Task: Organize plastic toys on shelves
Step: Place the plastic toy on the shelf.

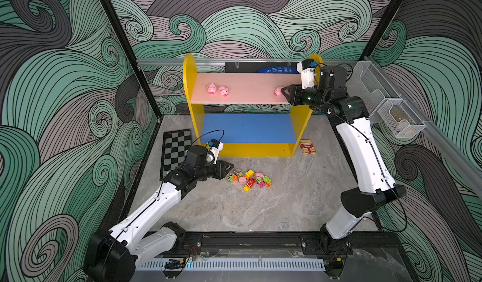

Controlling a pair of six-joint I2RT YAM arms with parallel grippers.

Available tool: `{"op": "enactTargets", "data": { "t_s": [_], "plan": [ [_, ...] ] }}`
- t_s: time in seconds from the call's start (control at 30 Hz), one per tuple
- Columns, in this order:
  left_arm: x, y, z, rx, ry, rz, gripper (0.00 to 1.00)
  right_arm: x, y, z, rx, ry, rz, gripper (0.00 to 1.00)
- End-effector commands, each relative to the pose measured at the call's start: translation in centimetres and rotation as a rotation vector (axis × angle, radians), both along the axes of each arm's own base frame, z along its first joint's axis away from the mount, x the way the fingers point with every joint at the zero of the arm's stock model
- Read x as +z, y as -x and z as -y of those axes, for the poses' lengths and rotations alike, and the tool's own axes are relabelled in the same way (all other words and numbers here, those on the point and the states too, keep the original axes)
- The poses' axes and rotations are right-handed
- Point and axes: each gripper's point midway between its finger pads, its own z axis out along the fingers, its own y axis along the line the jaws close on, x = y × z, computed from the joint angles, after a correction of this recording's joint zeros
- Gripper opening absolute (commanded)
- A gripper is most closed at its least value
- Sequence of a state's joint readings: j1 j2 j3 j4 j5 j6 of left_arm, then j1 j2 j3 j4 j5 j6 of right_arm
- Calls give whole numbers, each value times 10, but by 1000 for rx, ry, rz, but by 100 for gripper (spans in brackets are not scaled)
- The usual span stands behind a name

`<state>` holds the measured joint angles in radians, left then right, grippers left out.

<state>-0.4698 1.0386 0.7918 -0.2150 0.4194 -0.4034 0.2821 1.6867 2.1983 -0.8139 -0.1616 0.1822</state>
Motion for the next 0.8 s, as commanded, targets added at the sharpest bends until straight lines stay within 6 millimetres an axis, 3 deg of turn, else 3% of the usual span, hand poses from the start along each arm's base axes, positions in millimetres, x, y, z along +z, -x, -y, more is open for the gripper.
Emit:
{"op": "enactTargets", "data": {
  "t_s": [0.0,0.13,0.37,0.5,0.53,0.77],
  "plan": [
    [93,-10,21,-54,170,193,37,1,9,5,-9,30,12,34],
    [148,-23,39,-72,257,259,37,-6,9,4,-4,38,-3,32],
    [214,-48,77,-64,327,344,34,-17,11,2,13,45,-13,30],
    [238,-61,100,-78,344,376,35,-20,13,2,14,39,-6,30],
    [234,-70,109,-74,334,366,36,-20,13,2,12,38,-4,30],
    [261,-104,134,-53,351,406,42,-26,8,3,-6,37,-7,28]
  ]
}}
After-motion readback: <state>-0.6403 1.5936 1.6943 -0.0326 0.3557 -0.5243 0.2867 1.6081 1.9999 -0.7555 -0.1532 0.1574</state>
